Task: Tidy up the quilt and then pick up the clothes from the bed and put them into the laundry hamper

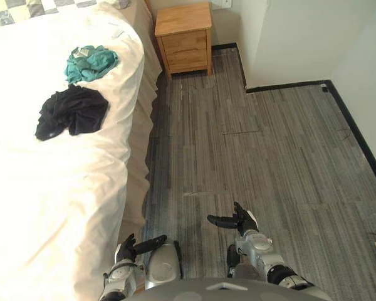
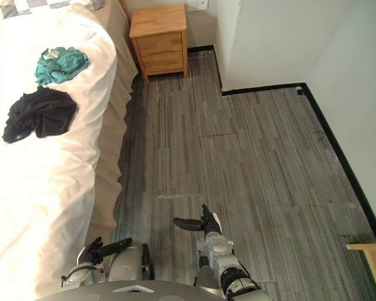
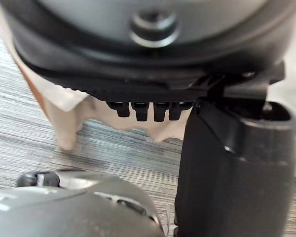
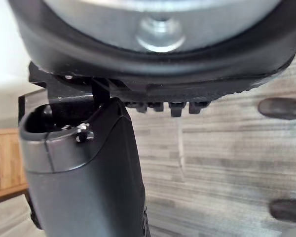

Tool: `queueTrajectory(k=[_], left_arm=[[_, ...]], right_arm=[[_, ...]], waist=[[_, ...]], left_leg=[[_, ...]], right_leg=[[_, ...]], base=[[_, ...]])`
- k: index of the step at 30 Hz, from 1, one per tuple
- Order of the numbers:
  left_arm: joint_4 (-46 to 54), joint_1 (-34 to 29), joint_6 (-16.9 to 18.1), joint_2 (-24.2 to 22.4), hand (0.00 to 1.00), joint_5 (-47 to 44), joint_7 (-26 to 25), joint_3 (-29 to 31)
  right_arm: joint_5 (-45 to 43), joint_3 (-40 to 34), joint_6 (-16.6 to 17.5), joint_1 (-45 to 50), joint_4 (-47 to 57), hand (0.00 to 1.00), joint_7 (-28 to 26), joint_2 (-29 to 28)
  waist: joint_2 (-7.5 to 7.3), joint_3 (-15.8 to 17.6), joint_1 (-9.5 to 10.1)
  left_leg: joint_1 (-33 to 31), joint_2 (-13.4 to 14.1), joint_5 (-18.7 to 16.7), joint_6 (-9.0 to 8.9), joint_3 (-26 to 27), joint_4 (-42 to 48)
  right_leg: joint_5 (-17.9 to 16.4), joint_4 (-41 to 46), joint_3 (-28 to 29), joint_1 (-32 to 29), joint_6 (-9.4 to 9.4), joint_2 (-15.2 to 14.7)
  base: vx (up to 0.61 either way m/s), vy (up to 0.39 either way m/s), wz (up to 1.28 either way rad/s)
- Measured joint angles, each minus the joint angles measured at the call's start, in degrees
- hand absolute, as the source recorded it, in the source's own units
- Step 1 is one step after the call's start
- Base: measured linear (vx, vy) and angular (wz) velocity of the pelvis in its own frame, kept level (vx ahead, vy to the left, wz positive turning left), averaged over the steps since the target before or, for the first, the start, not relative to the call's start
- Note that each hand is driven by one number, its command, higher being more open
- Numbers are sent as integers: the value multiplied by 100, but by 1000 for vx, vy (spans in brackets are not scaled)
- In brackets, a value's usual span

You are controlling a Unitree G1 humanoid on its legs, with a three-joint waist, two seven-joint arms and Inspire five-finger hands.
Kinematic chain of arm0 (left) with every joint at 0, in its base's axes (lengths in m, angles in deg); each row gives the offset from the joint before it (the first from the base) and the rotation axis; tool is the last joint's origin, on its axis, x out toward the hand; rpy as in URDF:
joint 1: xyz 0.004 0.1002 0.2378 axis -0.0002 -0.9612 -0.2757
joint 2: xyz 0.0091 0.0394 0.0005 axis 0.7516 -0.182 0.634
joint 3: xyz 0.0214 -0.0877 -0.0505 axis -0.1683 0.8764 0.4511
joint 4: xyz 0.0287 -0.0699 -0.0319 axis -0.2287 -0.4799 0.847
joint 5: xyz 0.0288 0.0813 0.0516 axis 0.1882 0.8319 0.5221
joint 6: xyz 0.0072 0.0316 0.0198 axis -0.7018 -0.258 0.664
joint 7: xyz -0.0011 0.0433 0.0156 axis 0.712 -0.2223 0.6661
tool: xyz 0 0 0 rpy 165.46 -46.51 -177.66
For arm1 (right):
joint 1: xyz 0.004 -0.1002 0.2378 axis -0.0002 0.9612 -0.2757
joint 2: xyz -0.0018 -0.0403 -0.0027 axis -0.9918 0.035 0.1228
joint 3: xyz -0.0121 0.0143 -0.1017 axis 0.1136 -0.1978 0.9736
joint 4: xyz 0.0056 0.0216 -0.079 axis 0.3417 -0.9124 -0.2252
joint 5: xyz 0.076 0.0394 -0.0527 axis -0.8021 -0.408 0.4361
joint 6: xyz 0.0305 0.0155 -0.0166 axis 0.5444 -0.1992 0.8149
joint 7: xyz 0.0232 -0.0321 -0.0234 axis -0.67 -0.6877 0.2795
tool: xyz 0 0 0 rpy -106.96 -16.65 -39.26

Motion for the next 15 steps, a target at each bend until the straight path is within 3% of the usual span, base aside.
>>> queueTrajectory(k=[1, 2, 5, 6, 7, 9, 10, 11, 12, 13, 14, 15], left_arm=[[8, 0, 4, 2, 100, -71, 2, 25], [63, -5, 3, 2, 100, -121, -10, 24], [121, -14, 16, 0, 100, -258, -14, 26], [114, -13, 20, 15, 100, -269, -12, 36], [128, -9, 56, 134, 100, -264, -17, 47], [211, 100, 57, 286, 100, -257, -45, 48], [209, 146, 50, 293, 100, -253, -72, 46], [173, 179, 19, 290, 100, -252, -114, 22], [110, 178, -15, 297, 100, -250, -143, 20], [60, 164, -83, 332, 100, -225, -170, -13], [19, 161, -92, 378, 100, -207, -199, -174], [21, 155, -85, 381, 100, -199, -199, -256]], right_arm=[[1, -17, -2, -31, -1, 100, 6, -12], [2, -79, -2, -59, -4, 100, 30, -15], [4, -124, -2, -111, -109, 100, 128, 5], [8, -124, -2, -112, -143, 100, 131, -7], [24, -123, -9, -122, -202, 100, 115, -72], [28, -219, -12, -90, -231, 100, 103, -287], [26, -256, -19, -68, -263, 100, 104, -312], [27, -365, -37, 2, -343, 100, 95, -352], [28, -442, -41, 77, -342, 100, 89, -421], [28, -519, -39, 139, -327, 100, 81, -507], [28, -568, -38, 262, -283, 100, 66, -574], [28, -565, -36, 322, -249, 100, 52, -585]], waist=[[-29, 25, 2], [-52, 61, 27], [-68, 81, 148], [-98, 91, 157], [-323, 103, 147], [-697, 131, 130], [-723, 146, 143], [-743, 151, 168], [-755, 156, 157], [-790, 165, 130], [-796, 165, 71], [-784, 160, 33]], left_leg=[[-31, -146, 191, 72, 55, -695], [-49, -296, 635, 144, 69, -1781], [-190, -343, 1349, 241, 20, -3048], [-162, -364, 1679, 373, -19, -3001], [-86, -546, 2230, 750, 6, -2921], [-30, -830, 1985, 910, 79, -2768], [22, -839, 1891, 948, 119, -2674], [250, -854, 1622, 974, 152, -2606], [552, -900, 1414, 986, 149, -2647], [1043, -986, 1166, 997, 133, -2784], [1442, -1024, 964, 996, 113, -2820], [1606, -1026, 873, 1001, 69, -2813]], right_leg=[[-85, -24, 41, 89, 27, -19], [-207, -74, 90, 217, 85, -23], [-588, -56, 289, 450, 321, -1], [-665, -41, 320, 540, 418, -31], [-842, 71, 298, 668, 511, -241], [-849, 502, 188, 558, 546, -509], [-848, 818, 184, 481, 550, -547], [-810, 1765, 192, 206, 615, -580], [-669, 2708, 167, -67, 843, -664], [-214, 4137, 181, -508, 1175, -856], [-295, 5268, 36, -868, 1035, -1045], [-376, 5625, -168, -1031, 897, -1141]], base=[[312, 43, -28], [322, 60, -32], [422, 128, -50], [535, 175, -49], [577, 174, -27], [580, 136, 1], [535, 117, 2], [514, 143, -8], [613, 189, -11], [611, 195, 8], [497, 152, 17], [517, 113, 30]])
